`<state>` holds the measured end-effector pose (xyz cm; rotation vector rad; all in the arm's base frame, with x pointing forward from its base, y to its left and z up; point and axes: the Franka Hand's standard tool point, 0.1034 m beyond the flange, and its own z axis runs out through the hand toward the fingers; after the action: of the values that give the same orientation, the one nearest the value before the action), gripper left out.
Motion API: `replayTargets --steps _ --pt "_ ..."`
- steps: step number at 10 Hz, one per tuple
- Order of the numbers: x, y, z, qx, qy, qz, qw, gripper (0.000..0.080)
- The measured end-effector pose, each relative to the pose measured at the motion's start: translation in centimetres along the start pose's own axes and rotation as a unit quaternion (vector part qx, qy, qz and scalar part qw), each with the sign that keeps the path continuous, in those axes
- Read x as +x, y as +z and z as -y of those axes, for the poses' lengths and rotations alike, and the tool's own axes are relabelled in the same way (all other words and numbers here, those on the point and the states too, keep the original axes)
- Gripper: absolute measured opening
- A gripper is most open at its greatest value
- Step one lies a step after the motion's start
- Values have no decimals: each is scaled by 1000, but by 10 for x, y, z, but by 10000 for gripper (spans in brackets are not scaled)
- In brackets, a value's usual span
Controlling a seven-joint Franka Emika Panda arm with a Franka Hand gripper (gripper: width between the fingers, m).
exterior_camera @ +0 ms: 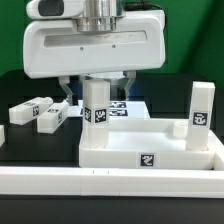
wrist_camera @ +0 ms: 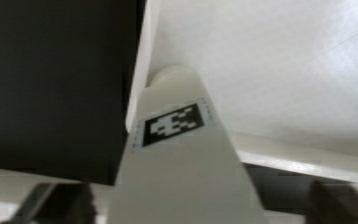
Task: Assemble desk
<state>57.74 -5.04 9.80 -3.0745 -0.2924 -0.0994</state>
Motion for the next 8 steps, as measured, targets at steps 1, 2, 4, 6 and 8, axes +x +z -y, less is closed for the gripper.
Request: replayTargets --steps 1,2,4,6,8 --pt "0 0 0 0 0 0 1000 383" --pt "0 0 -2 -1 1 -1 1000 290" --pt "-1 0 -3 -1 5 -1 1000 290" --pt "-1 0 -3 -1 18 -1 1000 290" --pt "-1 0 -4 -1 92 -1 996 290"
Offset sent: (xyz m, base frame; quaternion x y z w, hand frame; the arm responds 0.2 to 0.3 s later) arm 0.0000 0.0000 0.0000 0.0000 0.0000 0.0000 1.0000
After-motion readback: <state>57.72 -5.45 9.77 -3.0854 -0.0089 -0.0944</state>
